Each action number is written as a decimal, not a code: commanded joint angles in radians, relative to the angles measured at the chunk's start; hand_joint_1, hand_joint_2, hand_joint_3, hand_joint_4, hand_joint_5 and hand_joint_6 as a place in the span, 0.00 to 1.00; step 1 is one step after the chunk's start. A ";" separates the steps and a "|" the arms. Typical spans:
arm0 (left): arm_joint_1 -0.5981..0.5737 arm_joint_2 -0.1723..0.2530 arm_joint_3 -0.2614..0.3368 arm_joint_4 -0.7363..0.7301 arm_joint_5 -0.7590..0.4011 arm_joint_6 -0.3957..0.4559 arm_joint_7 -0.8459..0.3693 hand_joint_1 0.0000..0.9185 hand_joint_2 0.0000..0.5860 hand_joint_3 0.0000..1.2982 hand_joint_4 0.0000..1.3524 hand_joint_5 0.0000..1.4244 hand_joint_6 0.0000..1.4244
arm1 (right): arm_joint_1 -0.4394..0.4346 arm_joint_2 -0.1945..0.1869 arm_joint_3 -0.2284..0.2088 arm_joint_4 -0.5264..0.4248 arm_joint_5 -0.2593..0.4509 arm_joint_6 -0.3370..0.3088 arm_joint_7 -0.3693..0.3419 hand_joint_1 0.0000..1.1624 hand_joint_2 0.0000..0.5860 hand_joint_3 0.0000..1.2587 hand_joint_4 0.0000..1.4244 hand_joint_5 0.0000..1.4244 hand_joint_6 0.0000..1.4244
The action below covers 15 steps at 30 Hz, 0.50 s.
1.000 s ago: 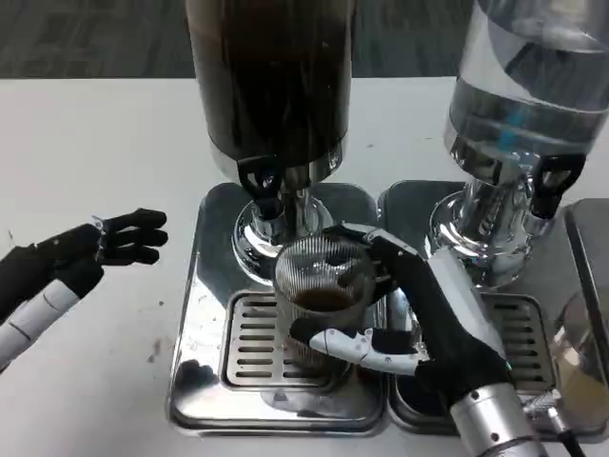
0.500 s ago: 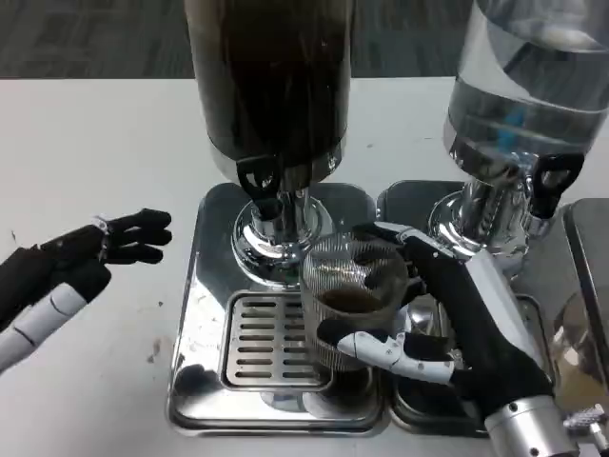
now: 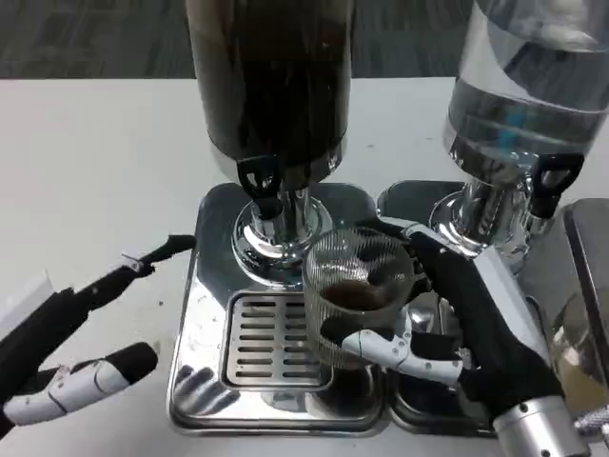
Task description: Grasp the cup under the faucet to collect the drink, then remove the cup.
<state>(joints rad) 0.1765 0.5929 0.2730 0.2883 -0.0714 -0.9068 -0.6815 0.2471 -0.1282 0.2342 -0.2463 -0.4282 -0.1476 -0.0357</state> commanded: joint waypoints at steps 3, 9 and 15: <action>0.032 0.053 0.012 0.033 0.097 -0.083 0.072 0.00 0.19 0.02 0.00 0.00 0.02 | 0.003 0.002 -0.012 -0.052 0.024 -0.007 0.007 0.66 0.38 0.32 0.35 0.42 0.44; 0.041 0.110 0.014 0.057 0.219 -0.174 0.142 0.00 0.18 0.00 0.00 0.00 0.00 | 0.004 0.000 -0.018 -0.058 0.025 -0.007 0.018 0.66 0.39 0.33 0.35 0.42 0.44; 0.033 0.143 0.034 0.051 0.339 -0.220 0.231 0.00 0.14 0.00 0.00 0.00 0.00 | 0.012 0.001 -0.022 -0.074 0.030 0.002 0.034 0.66 0.39 0.33 0.36 0.42 0.44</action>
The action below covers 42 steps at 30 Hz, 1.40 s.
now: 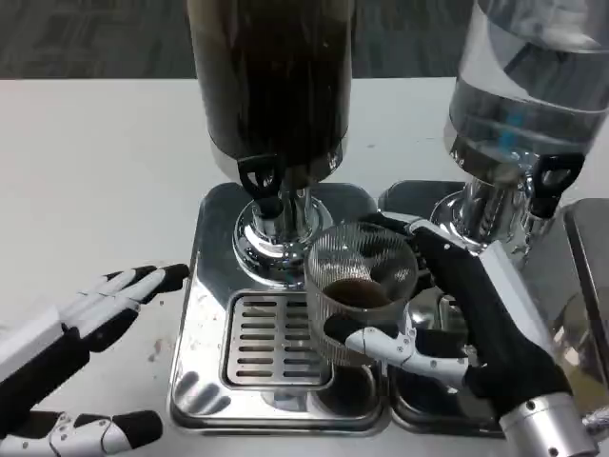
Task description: Grasp the cup under the faucet to collect the drink, then remove the cup.
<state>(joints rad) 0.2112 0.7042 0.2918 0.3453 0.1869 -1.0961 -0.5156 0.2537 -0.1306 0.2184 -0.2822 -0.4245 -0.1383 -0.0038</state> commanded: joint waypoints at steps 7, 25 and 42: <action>0.026 0.028 -0.001 -0.050 0.170 -0.037 0.153 0.00 0.10 0.00 0.00 0.00 0.00 | 0.032 -0.003 -0.024 -0.090 0.045 -0.002 0.020 0.66 0.39 0.33 0.36 0.42 0.44; 0.224 0.031 -0.046 -0.212 -0.003 0.027 0.173 0.00 0.09 0.00 0.00 0.00 0.00 | 0.193 -0.056 -0.051 -0.288 0.122 0.005 0.106 0.66 0.40 0.34 0.36 0.43 0.46; 0.266 0.053 -0.066 -0.259 -0.082 0.062 0.140 0.00 0.10 0.00 0.00 0.00 0.00 | 0.233 -0.069 -0.058 -0.335 0.132 0.032 0.140 0.66 0.40 0.34 0.37 0.43 0.46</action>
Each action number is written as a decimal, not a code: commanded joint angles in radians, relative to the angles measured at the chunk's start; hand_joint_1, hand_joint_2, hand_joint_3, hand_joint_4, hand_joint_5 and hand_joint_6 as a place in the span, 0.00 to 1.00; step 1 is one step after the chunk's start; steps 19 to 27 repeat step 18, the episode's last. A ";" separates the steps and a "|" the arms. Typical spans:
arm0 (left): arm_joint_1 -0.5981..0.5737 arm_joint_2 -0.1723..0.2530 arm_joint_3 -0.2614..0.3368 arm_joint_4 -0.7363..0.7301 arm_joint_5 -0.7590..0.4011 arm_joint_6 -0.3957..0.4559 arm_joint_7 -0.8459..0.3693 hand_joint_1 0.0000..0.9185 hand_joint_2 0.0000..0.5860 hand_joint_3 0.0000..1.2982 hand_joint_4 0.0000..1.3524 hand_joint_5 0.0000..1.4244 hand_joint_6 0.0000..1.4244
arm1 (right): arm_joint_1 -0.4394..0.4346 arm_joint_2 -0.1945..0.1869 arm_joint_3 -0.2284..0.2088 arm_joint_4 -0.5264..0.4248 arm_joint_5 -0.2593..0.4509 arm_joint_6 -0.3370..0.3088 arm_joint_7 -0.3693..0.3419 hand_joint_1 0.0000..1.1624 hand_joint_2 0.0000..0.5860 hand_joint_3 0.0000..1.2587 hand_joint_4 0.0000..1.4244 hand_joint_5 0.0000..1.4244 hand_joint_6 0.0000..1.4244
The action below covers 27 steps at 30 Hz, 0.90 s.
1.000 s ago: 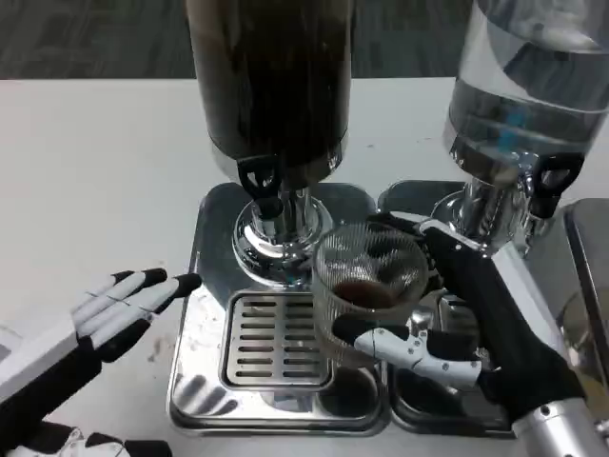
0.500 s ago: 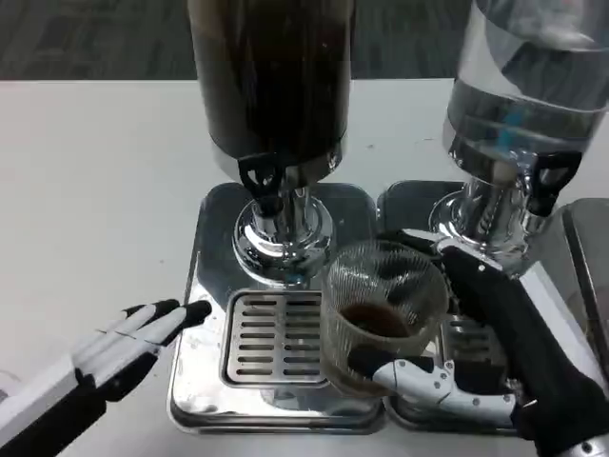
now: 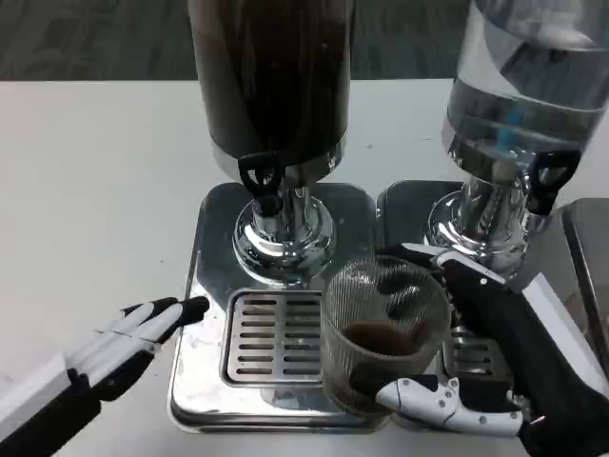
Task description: Grasp the cup under the faucet to collect the drink, then remove the cup.
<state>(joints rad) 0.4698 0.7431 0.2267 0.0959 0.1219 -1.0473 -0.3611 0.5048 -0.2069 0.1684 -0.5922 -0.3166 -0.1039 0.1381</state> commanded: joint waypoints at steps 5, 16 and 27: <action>0.005 0.011 0.001 -0.007 -0.021 0.017 -0.016 0.00 0.10 0.00 0.00 0.00 0.00 | -0.021 0.007 -0.009 -0.018 0.034 0.002 0.004 0.66 0.40 0.34 0.37 0.43 0.46; 0.005 0.009 0.012 -0.004 -0.021 0.021 -0.010 0.00 0.10 0.00 0.00 0.00 0.00 | -0.037 0.006 -0.003 0.000 0.032 -0.013 0.000 0.66 0.40 0.35 0.37 0.44 0.46; 0.003 0.007 0.012 -0.003 -0.020 0.020 -0.010 0.00 0.10 0.00 0.00 0.00 0.00 | -0.038 0.004 -0.007 0.000 0.032 -0.013 -0.001 0.66 0.40 0.35 0.37 0.44 0.46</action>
